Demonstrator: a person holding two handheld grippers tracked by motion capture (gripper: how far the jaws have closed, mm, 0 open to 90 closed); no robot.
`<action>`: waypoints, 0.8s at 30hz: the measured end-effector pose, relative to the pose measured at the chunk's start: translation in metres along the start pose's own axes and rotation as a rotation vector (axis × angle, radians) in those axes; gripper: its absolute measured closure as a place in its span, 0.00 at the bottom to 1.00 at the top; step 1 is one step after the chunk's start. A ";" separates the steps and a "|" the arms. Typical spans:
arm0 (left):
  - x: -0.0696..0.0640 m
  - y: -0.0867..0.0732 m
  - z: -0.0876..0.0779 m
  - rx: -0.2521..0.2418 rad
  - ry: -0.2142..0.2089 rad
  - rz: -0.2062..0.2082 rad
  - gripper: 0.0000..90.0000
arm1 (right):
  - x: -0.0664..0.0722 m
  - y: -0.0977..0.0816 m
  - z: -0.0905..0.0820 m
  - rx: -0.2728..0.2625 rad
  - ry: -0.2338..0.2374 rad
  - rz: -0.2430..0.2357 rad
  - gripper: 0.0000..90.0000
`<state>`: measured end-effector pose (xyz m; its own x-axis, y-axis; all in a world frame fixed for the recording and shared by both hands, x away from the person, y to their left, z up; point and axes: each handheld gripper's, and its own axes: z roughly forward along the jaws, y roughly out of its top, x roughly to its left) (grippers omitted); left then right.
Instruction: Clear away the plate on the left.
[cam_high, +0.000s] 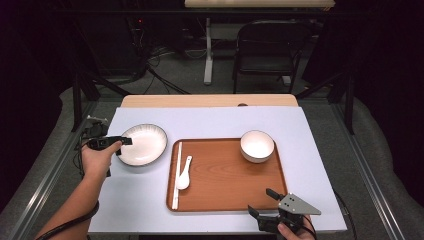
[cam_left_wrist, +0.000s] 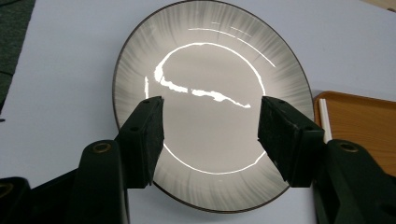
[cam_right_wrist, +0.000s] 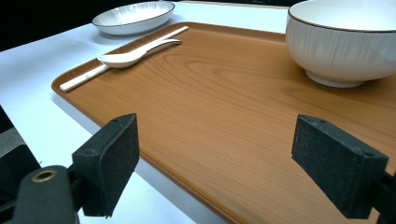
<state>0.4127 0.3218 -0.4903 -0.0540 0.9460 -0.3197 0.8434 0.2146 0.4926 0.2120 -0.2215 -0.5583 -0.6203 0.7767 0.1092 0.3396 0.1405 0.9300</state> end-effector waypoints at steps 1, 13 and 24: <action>0.006 0.000 0.003 0.008 0.006 -0.016 0.44 | 0.000 0.000 0.000 0.000 0.000 0.000 0.16; 0.031 -0.001 0.017 0.005 0.023 -0.078 0.44 | 0.000 -0.001 0.001 0.008 -0.009 0.005 0.16; 0.028 -0.002 0.035 0.041 0.010 -0.092 0.52 | -0.001 -0.001 0.001 0.008 -0.012 0.005 0.16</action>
<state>0.4282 0.3397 -0.5288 -0.1380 0.9251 -0.3538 0.8556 0.2913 0.4279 0.2128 -0.2219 -0.5593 -0.6098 0.7850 0.1093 0.3481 0.1414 0.9267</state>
